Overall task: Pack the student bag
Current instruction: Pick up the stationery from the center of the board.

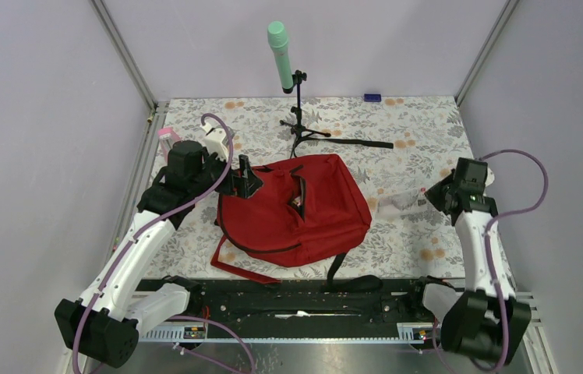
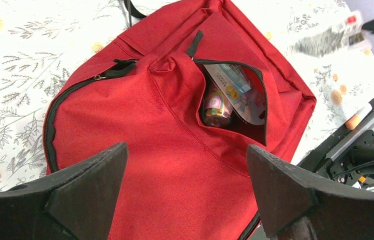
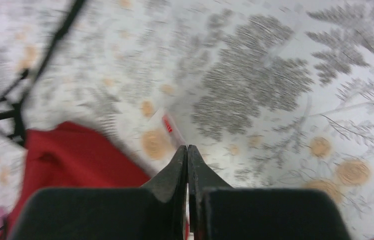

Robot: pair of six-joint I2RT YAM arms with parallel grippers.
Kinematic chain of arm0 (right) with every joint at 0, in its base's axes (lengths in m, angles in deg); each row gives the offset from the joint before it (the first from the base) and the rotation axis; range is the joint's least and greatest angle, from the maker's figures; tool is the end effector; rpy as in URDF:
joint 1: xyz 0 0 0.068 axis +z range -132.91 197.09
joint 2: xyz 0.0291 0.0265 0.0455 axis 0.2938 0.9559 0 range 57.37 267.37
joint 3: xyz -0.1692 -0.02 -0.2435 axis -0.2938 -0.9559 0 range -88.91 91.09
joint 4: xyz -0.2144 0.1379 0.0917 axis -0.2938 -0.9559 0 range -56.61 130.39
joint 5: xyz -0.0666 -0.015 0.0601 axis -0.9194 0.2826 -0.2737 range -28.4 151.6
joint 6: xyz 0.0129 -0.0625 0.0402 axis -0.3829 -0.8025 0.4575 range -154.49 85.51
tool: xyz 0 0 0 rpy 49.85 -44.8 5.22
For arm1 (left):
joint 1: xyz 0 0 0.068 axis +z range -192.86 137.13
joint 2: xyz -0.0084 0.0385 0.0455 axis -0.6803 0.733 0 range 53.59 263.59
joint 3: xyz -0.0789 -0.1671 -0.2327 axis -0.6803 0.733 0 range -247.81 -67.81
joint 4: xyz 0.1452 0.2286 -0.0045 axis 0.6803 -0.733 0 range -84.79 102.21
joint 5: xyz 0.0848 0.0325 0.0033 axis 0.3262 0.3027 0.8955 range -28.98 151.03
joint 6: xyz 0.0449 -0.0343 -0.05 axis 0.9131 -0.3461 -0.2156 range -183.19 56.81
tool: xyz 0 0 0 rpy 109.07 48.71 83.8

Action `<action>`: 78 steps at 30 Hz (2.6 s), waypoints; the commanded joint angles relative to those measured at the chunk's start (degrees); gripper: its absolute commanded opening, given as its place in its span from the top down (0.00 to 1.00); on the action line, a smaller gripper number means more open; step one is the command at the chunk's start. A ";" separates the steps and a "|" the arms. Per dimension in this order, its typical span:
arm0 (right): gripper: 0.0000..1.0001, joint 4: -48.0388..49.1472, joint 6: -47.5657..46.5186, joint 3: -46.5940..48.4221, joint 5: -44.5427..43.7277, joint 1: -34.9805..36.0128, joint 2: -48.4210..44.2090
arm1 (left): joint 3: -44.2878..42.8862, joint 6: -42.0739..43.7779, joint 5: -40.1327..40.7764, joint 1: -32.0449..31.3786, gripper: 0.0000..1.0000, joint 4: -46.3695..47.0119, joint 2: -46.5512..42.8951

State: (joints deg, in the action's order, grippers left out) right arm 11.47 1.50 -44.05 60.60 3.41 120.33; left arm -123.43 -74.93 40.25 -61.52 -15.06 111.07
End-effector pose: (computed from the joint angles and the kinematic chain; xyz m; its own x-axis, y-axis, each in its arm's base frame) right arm 0.2363 -0.0587 0.2481 -0.4296 0.7092 -0.5591 0.6183 0.6822 0.3903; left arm 0.2183 -0.0975 0.3438 -0.5720 -0.0077 -0.8202 0.4864 0.8020 -0.3468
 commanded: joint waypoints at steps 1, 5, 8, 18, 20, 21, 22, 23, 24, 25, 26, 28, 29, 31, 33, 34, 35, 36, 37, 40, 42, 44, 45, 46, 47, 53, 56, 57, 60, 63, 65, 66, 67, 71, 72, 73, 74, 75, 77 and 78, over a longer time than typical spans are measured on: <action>1.00 8.87 -1.13 1.24 8.04 1.51 -8.16 | 0.71 1.30 -3.87 -0.48 0.08 4.01 -1.42; 1.00 9.26 -5.08 7.78 11.00 6.54 -10.22 | 1.27 2.37 -4.30 -1.28 0.07 5.32 -2.62; 1.00 9.24 -6.84 13.01 16.26 10.98 -9.30 | 1.39 2.33 -5.62 -1.62 0.07 6.83 -3.55; 1.00 9.45 -7.47 25.76 38.33 24.61 -5.11 | 0.45 0.23 -15.82 -7.73 0.07 15.95 -5.64; 1.00 9.68 -7.92 26.97 42.51 26.96 -4.55 | -0.29 1.06 -19.96 -8.79 0.07 15.93 -4.73; 1.00 10.28 -7.66 27.35 45.15 27.95 -4.14 | -0.55 1.00 -21.88 -9.28 0.07 16.42 -4.17; 1.00 11.59 -6.87 27.33 48.37 28.64 -3.97 | -0.81 0.80 -23.87 -9.87 0.09 17.07 -3.45; 1.00 13.80 -5.45 27.01 51.11 29.28 -3.76 | -1.25 0.76 -25.75 -10.50 0.12 17.43 -2.87; 1.00 16.28 -4.06 26.61 53.93 29.81 -3.62 | -1.77 0.76 -27.26 -11.15 0.13 17.48 -2.14; 1.00 18.67 -2.49 26.15 56.61 30.37 -3.41 | -2.26 0.84 -28.32 -12.01 0.13 17.43 -1.58; 1.00 21.34 -0.90 25.76 58.85 30.96 -3.39 | -2.68 0.97 -28.91 -13.26 0.13 17.42 -1.17; 1.00 25.54 1.33 25.37 62.98 32.34 -3.22 | -3.27 1.70 -28.64 -15.80 0.11 17.46 -0.32; 1.00 27.26 2.24 25.40 65.08 33.00 -3.08 | -3.61 1.92 -28.80 -17.09 0.10 17.47 0.15; 1.00 28.39 2.99 25.53 67.55 34.27 -2.86 | -4.05 0.50 -31.31 -19.02 0.09 19.20 1.40; 1.00 31.62 4.19 25.69 70.25 35.25 -2.32 | -3.66 -2.59 -33.33 -20.49 0.08 23.26 2.34; 1.00 32.71 4.91 25.71 71.47 35.81 -1.99 | -3.32 -3.74 -33.51 -21.06 0.08 25.19 2.43; 1.00 33.76 5.51 25.75 72.37 36.67 -1.66 | -3.12 -4.37 -33.35 -21.52 0.08 26.49 2.42; 1.00 34.79 6.08 25.83 73.04 37.32 -1.31 | -3.01 -4.50 -32.69 -21.71 0.08 27.00 2.28; 1.00 35.74 6.55 25.97 73.84 38.01 -0.78 | -2.94 -4.28 -31.61 -21.72 0.08 27.05 2.03; 1.00 37.59 7.86 26.92 75.68 39.86 0.46 | -2.18 -2.28 -26.69 -21.74 0.07 28.21 0.21; 1.00 38.85 8.67 27.55 76.63 41.02 1.05 | -1.82 -1.83 -24.54 -21.73 0.06 28.53 -0.71; 1.00 40.69 9.99 27.90 77.48 41.82 1.57 | -1.38 -1.30 -22.82 -21.75 0.06 28.77 -1.54; 1.00 41.88 10.76 28.01 77.95 42.14 1.80 | -1.08 -1.12 -22.21 -21.77 0.05 28.94 -1.94; 1.00 43.77 11.81 27.97 78.31 42.41 2.12 | -0.75 -1.09 -21.91 -21.70 0.04 29.16 -2.22; 1.00 45.55 13.13 27.88 78.61 42.68 2.40 | -0.58 -1.13 -22.09 -21.72 0.04 29.49 -2.34; 1.00 59.08 24.32 27.04 80.42 44.43 4.30 | -1.17 -2.70 -30.29 -21.77 0.03 30.46 -1.43; 1.00 61.33 26.15 27.57 81.07 45.22 5.09 | -0.91 -4.35 -34.48 -21.85 0.02 32.61 -1.20; 1.00 61.36 26.20 27.78 81.14 45.37 5.26 | -0.94 -5.44 -35.90 -21.86 0.02 33.81 -0.95; 1.00 61.44 26.32 28.57 81.44 45.68 5.97 | -1.65 -8.59 -39.64 -22.36 0.02 36.50 0.61; 1.00 61.80 26.69 29.25 81.71 45.92 6.40 | -2.78 -8.26 -40.36 -22.91 0.02 35.89 1.85; 1.00 62.82 27.53 29.37 81.96 46.22 6.56 | -3.12 -6.95 -39.40 -22.92 0.02 35.01 1.95; 1.00 63.33 27.96 29.39 82.13 46.32 6.58 | -3.22 -6.07 -38.71 -22.90 0.02 34.41 1.94; 1.00 63.74 28.33 29.48 82.32 46.36 6.59 | -3.38 -5.41 -38.14 -22.91 0.02 33.65 1.86; 1.00 64.34 29.02 29.32 82.90 46.54 6.61 | -3.93 -6.52 -38.61 -22.96 0.02 34.84 2.34; 1.00 64.35 29.03 29.32 83.03 46.60 6.69 | -4.11 -7.52 -39.59 -23.03 0.04 35.74 2.50; 1.00 64.35 29.05 29.32 83.10 46.55 6.81 | -4.29 -8.59 -40.76 -23.16 0.07 36.69 2.78; 1.00 64.40 29.05 29.24 83.09 46.54 6.93 | -4.64 -9.41 -41.94 -23.49 0.11 37.06 3.08; 1.00 64.57 29.07 29.23 83.08 46.59 7.13 | -4.99 -9.77 -42.76 -23.97 0.16 36.97 3.41; 1.00 65.01 29.30 29.04 83.08 46.57 7.27 | -5.74 -9.37 -43.36 -25.08 0.20 35.42 4.07; 1.00 65.12 29.31 28.98 83.08 46.62 7.33 | -5.93 -8.56 -43.38 -25.56 0.21 34.44 4.47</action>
State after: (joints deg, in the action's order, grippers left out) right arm 72.97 29.85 -17.47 142.32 49.38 127.37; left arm -126.01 -83.65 0.78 -85.37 17.48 114.56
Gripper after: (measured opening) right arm 0.018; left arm 0.807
